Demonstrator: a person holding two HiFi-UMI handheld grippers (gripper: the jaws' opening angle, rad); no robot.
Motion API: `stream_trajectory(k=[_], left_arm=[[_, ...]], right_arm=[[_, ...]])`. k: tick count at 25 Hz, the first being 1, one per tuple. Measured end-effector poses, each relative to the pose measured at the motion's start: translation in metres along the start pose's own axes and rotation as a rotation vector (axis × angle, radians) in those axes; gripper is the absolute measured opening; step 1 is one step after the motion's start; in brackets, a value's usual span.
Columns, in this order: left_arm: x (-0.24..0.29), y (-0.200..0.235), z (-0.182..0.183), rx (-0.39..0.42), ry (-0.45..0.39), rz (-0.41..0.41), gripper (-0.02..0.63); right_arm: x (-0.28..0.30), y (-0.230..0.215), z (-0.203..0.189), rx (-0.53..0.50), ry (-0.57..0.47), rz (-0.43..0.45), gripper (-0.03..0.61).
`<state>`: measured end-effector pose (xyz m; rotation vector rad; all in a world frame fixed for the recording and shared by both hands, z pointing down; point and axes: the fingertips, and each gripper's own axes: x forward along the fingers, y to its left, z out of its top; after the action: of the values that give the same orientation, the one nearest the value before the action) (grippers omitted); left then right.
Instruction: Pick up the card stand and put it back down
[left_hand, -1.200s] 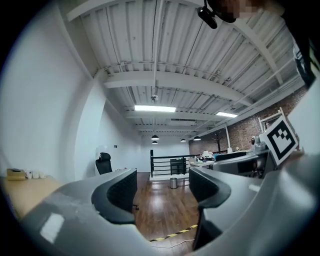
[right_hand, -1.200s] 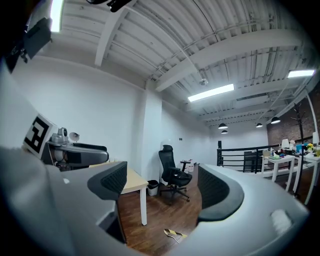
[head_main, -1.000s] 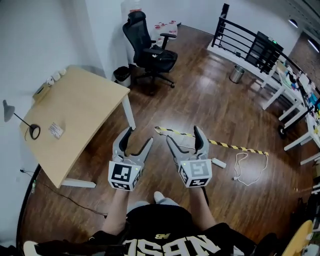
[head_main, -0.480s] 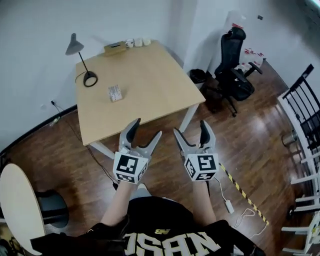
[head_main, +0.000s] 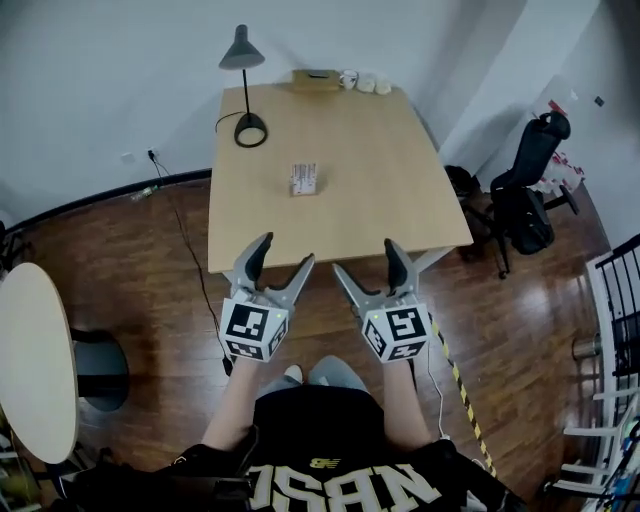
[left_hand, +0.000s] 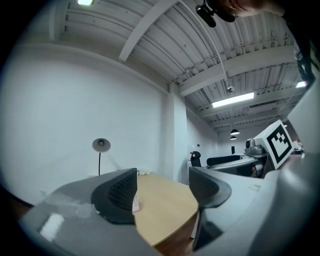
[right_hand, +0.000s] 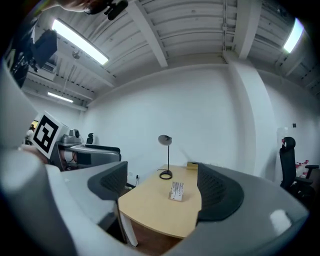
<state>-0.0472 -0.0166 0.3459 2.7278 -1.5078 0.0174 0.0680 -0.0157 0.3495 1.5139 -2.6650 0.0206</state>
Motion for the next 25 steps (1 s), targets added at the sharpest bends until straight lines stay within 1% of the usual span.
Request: stream_trajectory(k=[3, 8, 15, 20, 23, 25], left_arm=[[0.007, 0.020, -0.011, -0.013, 0.017, 0.018, 0.327], [0.044, 0.052, -0.018, -0.005, 0.027, 0.051, 0.327], [0.104, 0.101, -0.014, 0.013, 0.040, 0.133, 0.327], [0.140, 0.126, -0.013, 0.036, 0.057, 0.180, 0.327], [0.154, 0.135, -0.024, 0.010, 0.071, 0.203, 0.327], [0.162, 0.141, -0.034, 0.009, 0.095, 0.207, 0.327]], right_arm=[[0.025, -0.004, -0.009, 0.011, 0.031, 0.013, 0.436], [0.074, -0.028, -0.013, 0.024, 0.031, 0.037, 0.436], [0.146, -0.071, 0.000, 0.000, 0.003, 0.108, 0.436], [0.189, -0.095, 0.003, 0.014, -0.008, 0.153, 0.436], [0.206, -0.101, -0.003, 0.020, 0.007, 0.191, 0.436], [0.217, -0.102, -0.009, 0.027, 0.021, 0.212, 0.436]])
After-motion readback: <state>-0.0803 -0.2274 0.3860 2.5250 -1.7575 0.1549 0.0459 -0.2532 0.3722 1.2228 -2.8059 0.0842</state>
